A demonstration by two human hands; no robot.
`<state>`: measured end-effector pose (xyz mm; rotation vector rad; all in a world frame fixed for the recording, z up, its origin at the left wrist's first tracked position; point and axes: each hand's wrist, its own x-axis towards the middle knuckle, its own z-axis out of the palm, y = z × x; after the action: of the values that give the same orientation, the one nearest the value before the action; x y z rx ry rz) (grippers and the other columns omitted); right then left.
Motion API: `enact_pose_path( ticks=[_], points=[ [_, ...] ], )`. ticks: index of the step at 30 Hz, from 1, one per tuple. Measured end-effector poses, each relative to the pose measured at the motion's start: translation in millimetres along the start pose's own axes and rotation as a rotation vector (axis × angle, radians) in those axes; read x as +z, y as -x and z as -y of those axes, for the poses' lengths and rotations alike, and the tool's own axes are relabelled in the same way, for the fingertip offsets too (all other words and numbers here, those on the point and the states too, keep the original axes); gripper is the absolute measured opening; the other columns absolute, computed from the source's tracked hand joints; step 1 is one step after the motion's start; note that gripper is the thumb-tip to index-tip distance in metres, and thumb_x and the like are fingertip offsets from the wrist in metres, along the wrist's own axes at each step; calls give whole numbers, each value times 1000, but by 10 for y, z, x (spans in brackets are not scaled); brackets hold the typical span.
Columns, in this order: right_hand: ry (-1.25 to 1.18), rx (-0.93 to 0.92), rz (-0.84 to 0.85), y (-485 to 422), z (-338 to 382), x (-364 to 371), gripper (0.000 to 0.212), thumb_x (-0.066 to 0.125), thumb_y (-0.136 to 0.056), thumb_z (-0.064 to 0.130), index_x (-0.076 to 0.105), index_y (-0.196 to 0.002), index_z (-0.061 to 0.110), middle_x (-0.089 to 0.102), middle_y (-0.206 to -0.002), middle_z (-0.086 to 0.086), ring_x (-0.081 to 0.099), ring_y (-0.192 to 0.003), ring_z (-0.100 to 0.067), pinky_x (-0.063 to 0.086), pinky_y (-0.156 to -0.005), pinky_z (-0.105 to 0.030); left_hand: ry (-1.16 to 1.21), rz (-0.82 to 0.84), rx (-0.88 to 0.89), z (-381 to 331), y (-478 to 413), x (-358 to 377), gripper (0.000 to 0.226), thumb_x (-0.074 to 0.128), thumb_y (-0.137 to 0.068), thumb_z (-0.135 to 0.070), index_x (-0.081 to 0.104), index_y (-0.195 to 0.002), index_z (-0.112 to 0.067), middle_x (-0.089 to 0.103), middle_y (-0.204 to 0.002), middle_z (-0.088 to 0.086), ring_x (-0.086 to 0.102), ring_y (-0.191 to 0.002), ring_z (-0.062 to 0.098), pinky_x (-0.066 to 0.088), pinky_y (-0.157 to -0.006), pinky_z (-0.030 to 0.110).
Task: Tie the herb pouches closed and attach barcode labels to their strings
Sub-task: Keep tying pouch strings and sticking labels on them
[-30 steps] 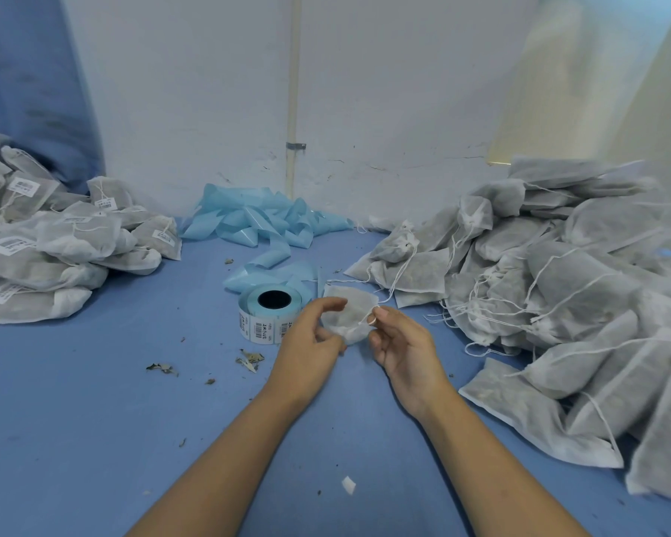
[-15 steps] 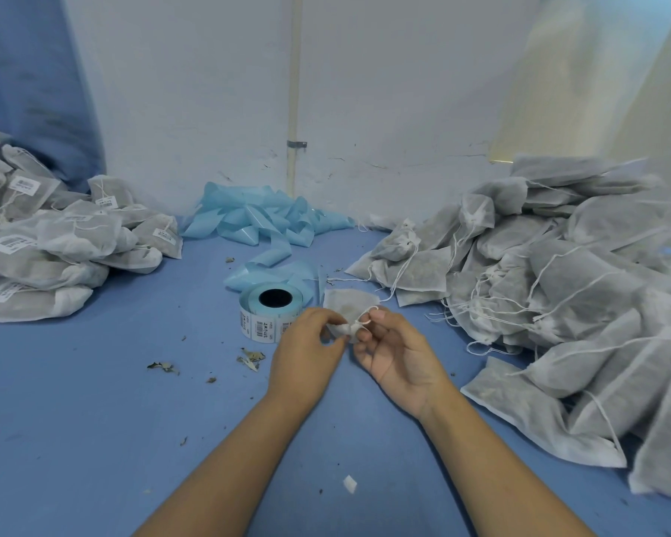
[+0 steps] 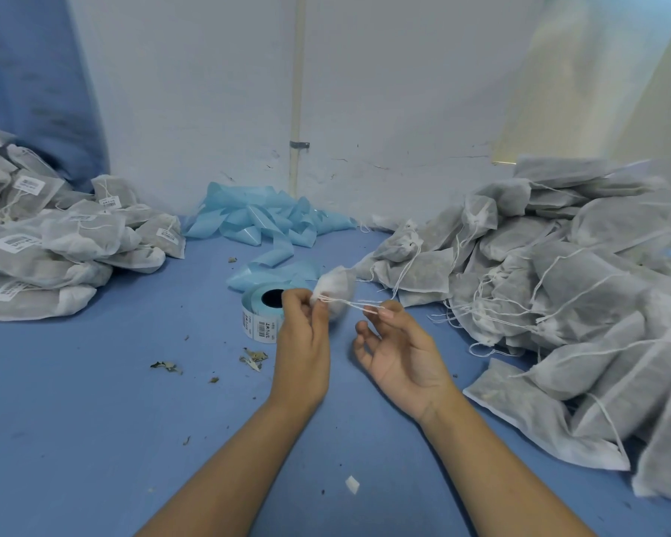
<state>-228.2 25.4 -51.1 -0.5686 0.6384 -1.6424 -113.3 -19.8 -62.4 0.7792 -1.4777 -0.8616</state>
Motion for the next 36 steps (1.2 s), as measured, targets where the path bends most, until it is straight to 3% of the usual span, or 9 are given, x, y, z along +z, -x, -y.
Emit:
enact_pose_path(
  ticks=[8, 11, 14, 17, 20, 23, 31, 32, 36],
  points=[
    [138, -13, -50, -37, -84, 37, 14, 65, -67, 11, 55, -69, 21, 59, -74, 4, 55, -63, -10, 46, -61, -20, 79, -119, 109, -63, 19, 5, 16, 43, -100, -22, 38, -87, -30, 44, -71, -9, 47, -61, -6, 38, -59, 8],
    [104, -9, -71, -51, -81, 26, 14, 62, -69, 9, 54, -70, 20, 60, -72, 2, 56, -62, -11, 47, -61, -20, 4, -17, 131, -9, 31, 6, 11, 42, -94, -37, 36, -87, -32, 47, -73, -15, 51, -66, -8, 38, -59, 9],
    [90, -11, -70, -64, -85, 0, 7, 57, -78, 6, 54, -80, 13, 61, -77, -3, 59, -70, -14, 48, -73, -24, -74, 206, 83, 53, 62, 34, 22, 48, -86, -46, 29, -94, -44, 54, -94, -18, 55, -84, -6, 43, -68, 14],
    [82, -8, -68, -74, -85, -2, 19, 55, -80, 7, 55, -99, 6, 60, -87, -10, 59, -76, -17, 48, -82, -28, -98, 264, 76, 59, 73, 45, 48, 63, -83, -30, 26, -100, -54, 55, -110, -17, 55, -99, -4, 45, -76, 10],
    [92, 8, -63, -66, -93, 4, 6, 52, -84, 5, 56, -89, 6, 64, -99, -13, 63, -89, -24, 48, -93, -34, -11, 159, 42, 59, 15, 24, 35, 63, -87, -15, 41, -97, -40, 60, -99, -14, 58, -90, -7, 43, -73, 7],
    [148, -2, -64, -63, -118, 14, 14, 51, -86, 4, 52, -74, 11, 68, -91, -11, 68, -82, -22, 54, -81, -27, -12, 101, 7, 29, -13, 8, 18, 56, -93, -15, 49, -85, -30, 61, -73, -17, 55, -65, -5, 41, -59, 8],
    [252, -74, -162, -68, -176, 44, 17, 57, -88, -1, 56, -76, 12, 62, -71, -1, 58, -63, -12, 52, -61, -19, 40, -102, -47, -4, -75, -15, 14, 53, -94, -14, 48, -84, -23, 55, -70, -15, 51, -64, -4, 40, -59, 9],
    [277, -94, -178, -69, -185, 48, 19, 57, -87, -1, 56, -74, 13, 60, -69, 0, 56, -60, -11, 49, -60, -19, 77, -151, -81, -10, -103, -21, 17, 52, -93, -12, 47, -83, -24, 54, -71, -12, 51, -66, 0, 41, -62, 11],
    [379, -175, -240, -81, -221, 50, 22, 60, -86, 0, 57, -70, 15, 58, -72, 3, 50, -67, -10, 42, -63, -20, 338, -249, -301, -38, -223, -82, 21, 47, -91, -5, 45, -85, -25, 55, -83, 11, 54, -78, 25, 50, -79, 50]
  ],
)
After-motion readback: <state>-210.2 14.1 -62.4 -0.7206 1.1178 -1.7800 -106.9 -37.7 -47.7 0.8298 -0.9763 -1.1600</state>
